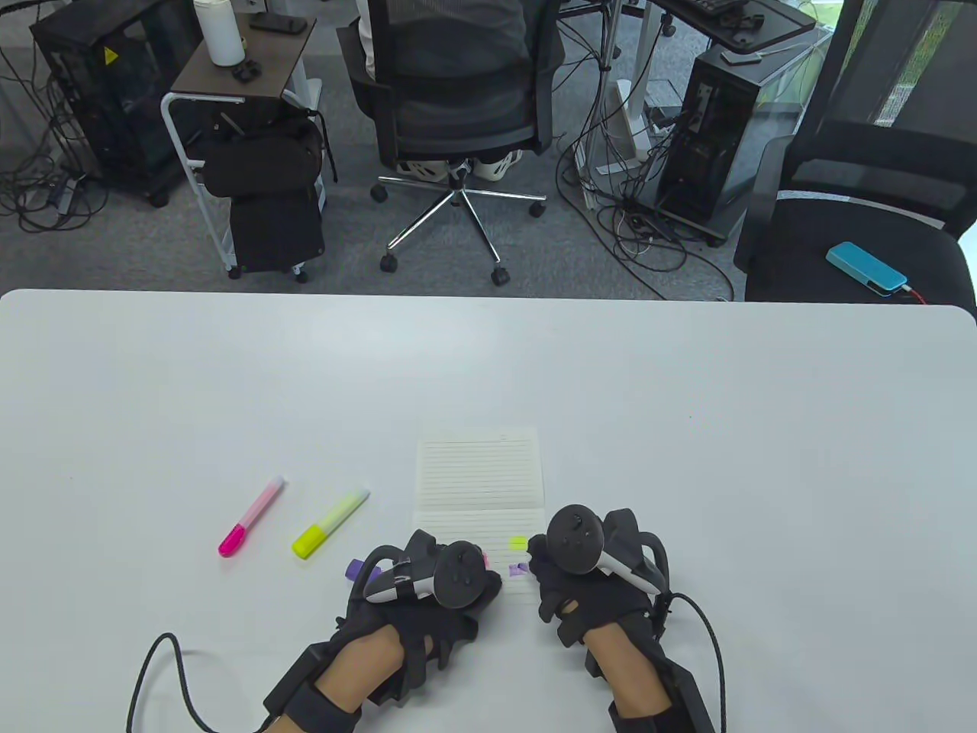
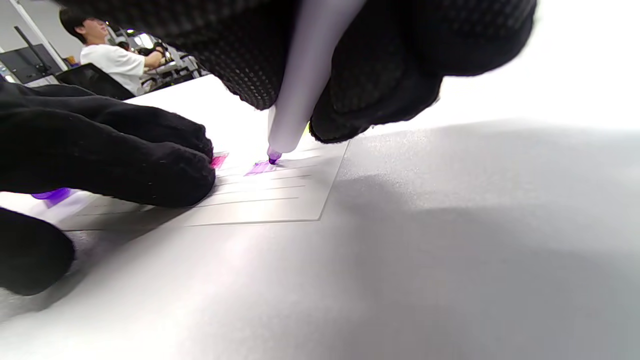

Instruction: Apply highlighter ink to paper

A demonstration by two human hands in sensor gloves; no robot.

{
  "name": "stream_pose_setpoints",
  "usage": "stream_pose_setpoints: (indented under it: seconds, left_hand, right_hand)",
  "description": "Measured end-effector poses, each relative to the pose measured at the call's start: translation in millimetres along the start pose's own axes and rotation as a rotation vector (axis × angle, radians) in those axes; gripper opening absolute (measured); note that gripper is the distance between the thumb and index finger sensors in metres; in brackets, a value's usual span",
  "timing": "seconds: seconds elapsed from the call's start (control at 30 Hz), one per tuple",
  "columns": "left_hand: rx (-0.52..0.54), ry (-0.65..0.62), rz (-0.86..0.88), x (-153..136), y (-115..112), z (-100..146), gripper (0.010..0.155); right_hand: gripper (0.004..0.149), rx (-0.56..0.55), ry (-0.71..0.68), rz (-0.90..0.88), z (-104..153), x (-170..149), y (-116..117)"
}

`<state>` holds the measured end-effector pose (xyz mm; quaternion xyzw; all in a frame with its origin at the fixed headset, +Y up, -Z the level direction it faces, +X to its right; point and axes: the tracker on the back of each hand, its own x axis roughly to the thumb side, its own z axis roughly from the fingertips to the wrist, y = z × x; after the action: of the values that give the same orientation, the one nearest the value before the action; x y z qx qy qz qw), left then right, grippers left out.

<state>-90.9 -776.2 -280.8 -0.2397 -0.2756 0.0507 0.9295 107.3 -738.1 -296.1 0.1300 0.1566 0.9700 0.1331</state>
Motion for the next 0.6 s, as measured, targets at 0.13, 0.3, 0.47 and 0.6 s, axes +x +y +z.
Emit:
stream_pose_setpoints:
  seconds: [0.13,0.3,0.47,0.6]
  left_hand:
    - [-0.006,-0.004,-0.010,0.1,-1.0,0.7,0.070]
    - [0.000,-0.022,-0.032,0.8,-1.7,2.1,0.071]
    - [0.140,-0.075,0.062,-6.6,12.7,11.1,0.068]
    - [0.475,-0.024,0.166,-28.1,55.3,47.8,0.064]
  right_hand:
    - [0.041,-0.117,-0.056,-0.149,9.0,-11.7,-4.1]
    - [0.046,-0.362,-0.083,-0.350,31.2,-38.5,-21.5]
    - [0.047,-0.475,-0.076,-0.435,38.5,-54.6,-28.0]
    - [0.047,-0.476,-0.086,-0.447,39.3,-55.5,-27.9]
